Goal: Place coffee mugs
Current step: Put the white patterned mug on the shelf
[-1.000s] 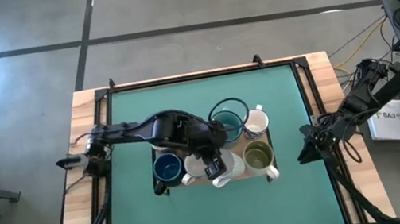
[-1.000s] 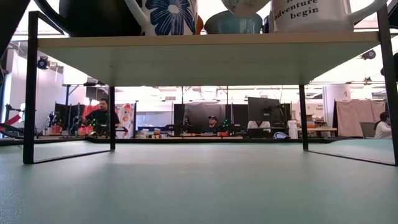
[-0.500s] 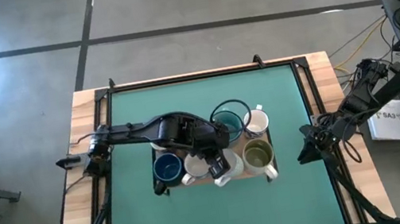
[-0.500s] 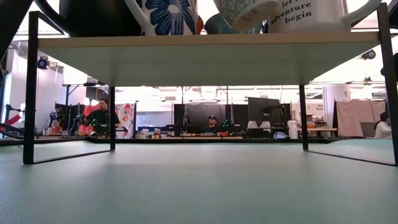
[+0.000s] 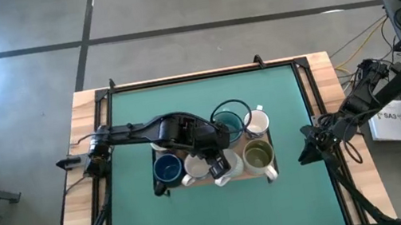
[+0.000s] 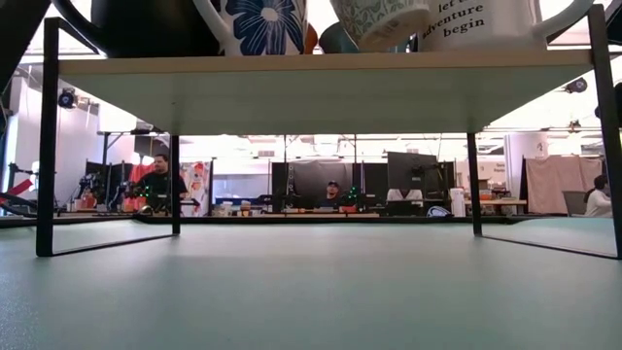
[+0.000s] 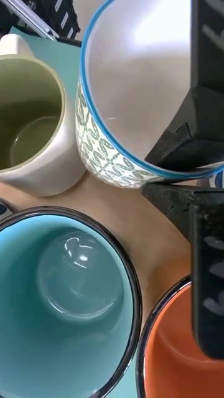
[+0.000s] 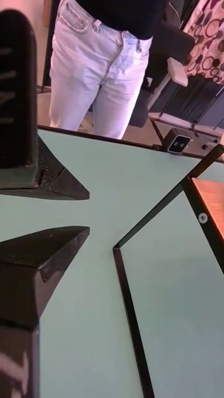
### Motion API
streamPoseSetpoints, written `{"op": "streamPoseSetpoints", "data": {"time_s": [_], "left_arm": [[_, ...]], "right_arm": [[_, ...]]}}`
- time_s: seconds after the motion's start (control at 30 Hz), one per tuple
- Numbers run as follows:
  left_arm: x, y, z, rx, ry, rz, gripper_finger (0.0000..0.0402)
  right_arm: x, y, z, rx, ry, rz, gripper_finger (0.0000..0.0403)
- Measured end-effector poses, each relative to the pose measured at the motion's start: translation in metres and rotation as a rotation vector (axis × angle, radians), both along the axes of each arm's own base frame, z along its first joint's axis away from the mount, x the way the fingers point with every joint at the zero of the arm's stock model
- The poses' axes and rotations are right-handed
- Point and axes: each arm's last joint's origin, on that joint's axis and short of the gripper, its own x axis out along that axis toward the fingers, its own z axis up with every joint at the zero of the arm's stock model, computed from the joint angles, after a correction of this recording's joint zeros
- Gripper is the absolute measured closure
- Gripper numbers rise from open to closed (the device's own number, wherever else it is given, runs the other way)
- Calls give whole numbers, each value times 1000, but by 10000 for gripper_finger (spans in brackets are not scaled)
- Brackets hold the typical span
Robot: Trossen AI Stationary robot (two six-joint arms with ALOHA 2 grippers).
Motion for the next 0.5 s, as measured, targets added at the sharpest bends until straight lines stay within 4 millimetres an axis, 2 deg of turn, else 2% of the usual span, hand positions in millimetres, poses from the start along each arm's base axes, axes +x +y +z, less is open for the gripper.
{"op": "streamPoseSetpoints", "data": {"time_s": [0.5], "left_arm": [[0, 0, -2, -1, 15, -3, 383]], "right_arm": [[0, 0, 0, 0, 0, 0, 335]]}}
